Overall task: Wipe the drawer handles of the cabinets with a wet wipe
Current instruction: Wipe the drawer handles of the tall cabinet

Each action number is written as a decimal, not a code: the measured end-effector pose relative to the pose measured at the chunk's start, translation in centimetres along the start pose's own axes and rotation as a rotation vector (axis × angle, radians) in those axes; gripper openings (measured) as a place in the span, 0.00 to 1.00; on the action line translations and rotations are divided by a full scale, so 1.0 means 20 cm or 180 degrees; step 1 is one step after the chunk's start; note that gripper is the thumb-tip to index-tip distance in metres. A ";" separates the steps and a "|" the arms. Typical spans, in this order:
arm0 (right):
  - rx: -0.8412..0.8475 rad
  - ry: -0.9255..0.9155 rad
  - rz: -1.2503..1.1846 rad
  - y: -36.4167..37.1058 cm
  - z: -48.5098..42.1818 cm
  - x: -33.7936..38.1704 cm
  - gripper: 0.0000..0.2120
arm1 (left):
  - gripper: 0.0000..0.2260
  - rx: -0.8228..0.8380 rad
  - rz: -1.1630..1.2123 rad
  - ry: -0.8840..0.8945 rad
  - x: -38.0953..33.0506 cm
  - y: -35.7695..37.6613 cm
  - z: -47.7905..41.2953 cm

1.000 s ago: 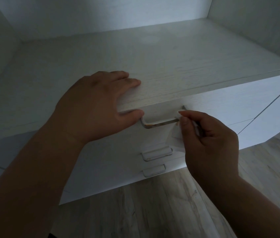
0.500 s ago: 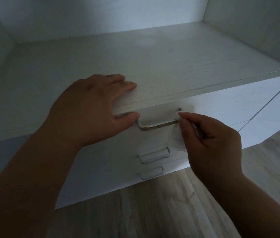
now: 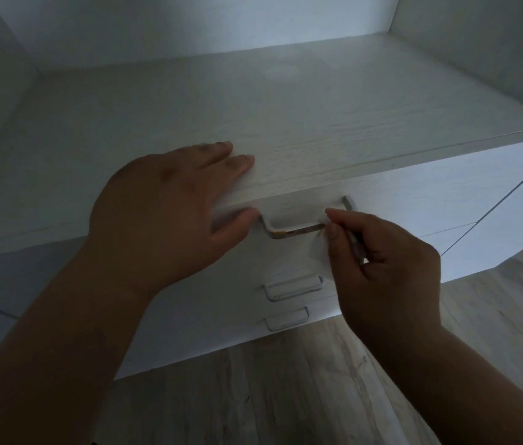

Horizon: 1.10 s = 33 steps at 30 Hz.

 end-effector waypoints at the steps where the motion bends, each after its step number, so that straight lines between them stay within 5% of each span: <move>1: 0.0057 -0.0062 -0.0047 0.02 0.01 0.02 0.09 | 0.28 -0.0013 -0.0053 -0.0009 -0.01 0.00 0.02; 33: 0.0316 0.0106 -0.0067 0.11 0.03 0.16 0.10 | 0.31 0.0015 -0.0170 -0.0064 -0.01 0.02 0.09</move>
Point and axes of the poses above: each hand's wrist, its own z-axis away from the middle knuckle, its own y-axis out of the palm, x = y × z, the point moved 8 cm from there along -z, towards the middle knuckle, and after that the axes turned 7 degrees about z, right-handed, at the moved point
